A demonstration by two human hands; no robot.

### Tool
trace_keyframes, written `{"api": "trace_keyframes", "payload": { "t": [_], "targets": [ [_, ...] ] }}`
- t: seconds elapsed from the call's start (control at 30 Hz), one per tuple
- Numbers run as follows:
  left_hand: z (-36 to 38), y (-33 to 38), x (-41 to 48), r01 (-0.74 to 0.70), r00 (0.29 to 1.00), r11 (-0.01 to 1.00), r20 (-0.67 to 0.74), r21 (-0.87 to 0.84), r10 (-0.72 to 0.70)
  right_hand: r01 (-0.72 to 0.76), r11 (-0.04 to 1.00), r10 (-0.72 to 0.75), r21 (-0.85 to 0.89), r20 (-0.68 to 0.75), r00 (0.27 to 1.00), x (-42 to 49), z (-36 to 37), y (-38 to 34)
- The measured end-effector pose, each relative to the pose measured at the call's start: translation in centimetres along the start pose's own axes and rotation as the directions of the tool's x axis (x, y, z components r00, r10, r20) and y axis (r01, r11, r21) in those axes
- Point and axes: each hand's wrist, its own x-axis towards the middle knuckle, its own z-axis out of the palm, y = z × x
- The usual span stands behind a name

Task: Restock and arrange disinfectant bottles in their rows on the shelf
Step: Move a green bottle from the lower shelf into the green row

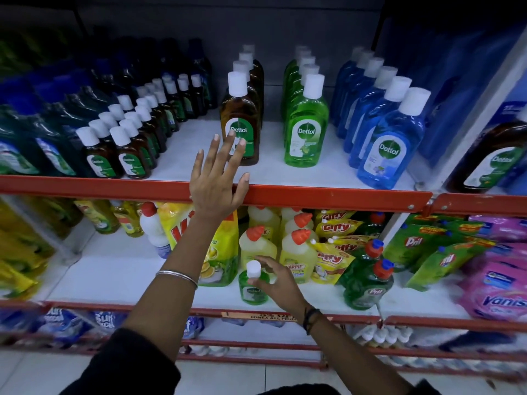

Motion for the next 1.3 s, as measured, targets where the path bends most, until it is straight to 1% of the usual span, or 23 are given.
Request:
{"api": "trace_keyframes", "payload": {
  "t": [0.13, 0.27, 0.47, 0.6, 0.7, 0.83, 0.97, 1.07, 1.1, 1.2, 1.3],
  "targets": [
    [0.1, 0.0, 0.0, -0.01, 1.0, 1.0, -0.01, -0.007, 0.009, -0.007, 0.998, 0.009, 0.065, -0.038, 0.999, 0.6, 0.4, 0.2],
    [0.1, -0.1, -0.1, -0.012, 1.0, 1.0, 0.006, 0.004, 0.012, 0.002, 0.996, 0.002, 0.085, -0.047, 0.999, 0.3, -0.2, -0.1],
    [0.0, -0.1, 0.0, -0.015, 1.0, 1.0, 0.008, -0.004, 0.015, 0.064, 0.98, -0.029, 0.188, -0.183, 0.983, -0.6, -3.5, -3.1],
    [-0.1, -0.2, 0.0, -0.01, 1.0, 1.0, 0.028, -0.022, 0.01, 0.173, 0.963, -0.11, 0.206, -0.287, 0.952, -1.0, -6.8, -7.2],
    [-0.1, -0.2, 0.0, -0.004, 0.999, 1.0, 0.045, -0.027, 0.005, 0.305, 0.923, -0.206, 0.234, -0.368, 0.907, -1.5, -9.1, -10.8],
    [-0.2, -0.1, 0.1, 0.002, 0.999, 1.0, 0.05, -0.029, 0.0, 0.468, 0.848, -0.318, 0.249, -0.468, 0.825, -1.6, -12.5, -16.4],
    [-0.3, -0.1, 0.1, 0.0, 0.999, 0.999, 0.054, -0.045, 0.002, 0.606, 0.778, -0.403, 0.165, -0.609, 0.683, -0.5, -15.9, -21.4],
    [-0.4, -0.1, 0.1, 0.008, 0.998, 0.999, 0.06, -0.048, -0.005, 0.664, 0.74, -0.425, 0.101, -0.695, 0.579, 1.1, -18.3, -23.9],
    [-0.4, -0.1, 0.1, 0.01, 0.998, 0.999, 0.061, -0.049, -0.007, 0.671, 0.737, -0.431, 0.077, -0.711, 0.555, 1.8, -18.9, -24.5],
    [-0.4, -0.1, 0.2, 0.015, 0.998, 0.998, 0.062, -0.053, -0.011, 0.658, 0.752, -0.432, 0.035, -0.727, 0.533, 3.8, -20.1, -25.1],
    [-0.4, -0.1, 0.1, 0.019, 0.998, 0.998, 0.068, -0.058, -0.015, 0.603, 0.798, -0.421, -0.004, -0.719, 0.553, 5.7, -20.0, -24.0]
  ]
}}
